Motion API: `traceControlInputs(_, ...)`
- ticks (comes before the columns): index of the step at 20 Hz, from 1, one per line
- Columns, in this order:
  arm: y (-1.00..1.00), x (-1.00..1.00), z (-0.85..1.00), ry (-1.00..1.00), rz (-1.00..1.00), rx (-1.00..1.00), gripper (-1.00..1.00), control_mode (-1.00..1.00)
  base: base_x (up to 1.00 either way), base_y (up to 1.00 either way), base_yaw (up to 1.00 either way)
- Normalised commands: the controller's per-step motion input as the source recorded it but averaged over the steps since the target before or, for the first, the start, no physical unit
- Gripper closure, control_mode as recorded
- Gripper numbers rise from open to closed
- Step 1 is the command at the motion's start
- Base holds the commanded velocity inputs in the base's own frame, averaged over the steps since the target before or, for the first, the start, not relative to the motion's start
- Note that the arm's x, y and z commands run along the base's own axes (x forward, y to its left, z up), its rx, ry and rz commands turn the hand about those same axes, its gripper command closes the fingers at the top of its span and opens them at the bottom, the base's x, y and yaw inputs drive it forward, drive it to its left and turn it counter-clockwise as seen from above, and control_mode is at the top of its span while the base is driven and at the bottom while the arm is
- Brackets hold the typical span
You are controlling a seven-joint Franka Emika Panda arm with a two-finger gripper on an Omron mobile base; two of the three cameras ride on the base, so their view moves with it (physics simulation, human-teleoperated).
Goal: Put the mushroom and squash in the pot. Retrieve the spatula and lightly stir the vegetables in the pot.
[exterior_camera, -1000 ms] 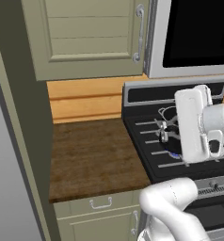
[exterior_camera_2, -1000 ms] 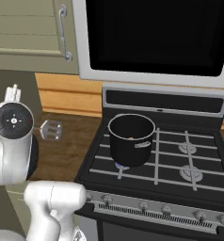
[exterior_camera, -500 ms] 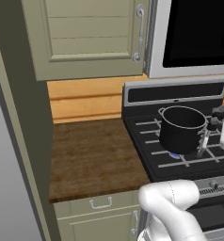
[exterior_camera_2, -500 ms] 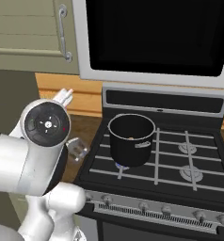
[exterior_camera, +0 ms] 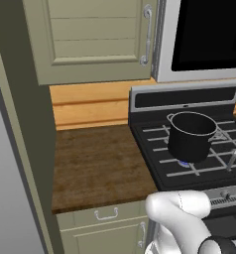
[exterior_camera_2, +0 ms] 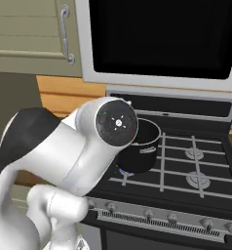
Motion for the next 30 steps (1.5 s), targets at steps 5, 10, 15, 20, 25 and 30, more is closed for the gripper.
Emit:
traceControlInputs(5,-0.37,0.07,0.07,-0.06,-0.01,0.31,1.00,-1.00,0.00,0.00,0.00)
traceControlInputs(10,-0.31,0.44,0.06,-0.13,-0.01,0.23,1.00,-1.00,0.00,0.00,0.00)
traceControlInputs(15,-0.20,0.58,0.15,-0.09,-0.07,0.17,1.00,-1.00,0.00,0.00,0.00)
traceControlInputs(20,-0.21,0.33,-0.02,-0.02,-0.14,0.07,1.00,-1.00,0.00,0.00,0.00)
traceControlInputs(25,-0.18,0.08,-0.29,-0.10,-0.19,0.00,1.00,-1.00,0.00,0.00,0.00)
traceControlInputs(30,-0.03,0.30,-0.17,-0.06,-0.18,0.01,1.00,-1.00,0.00,0.00,0.00)
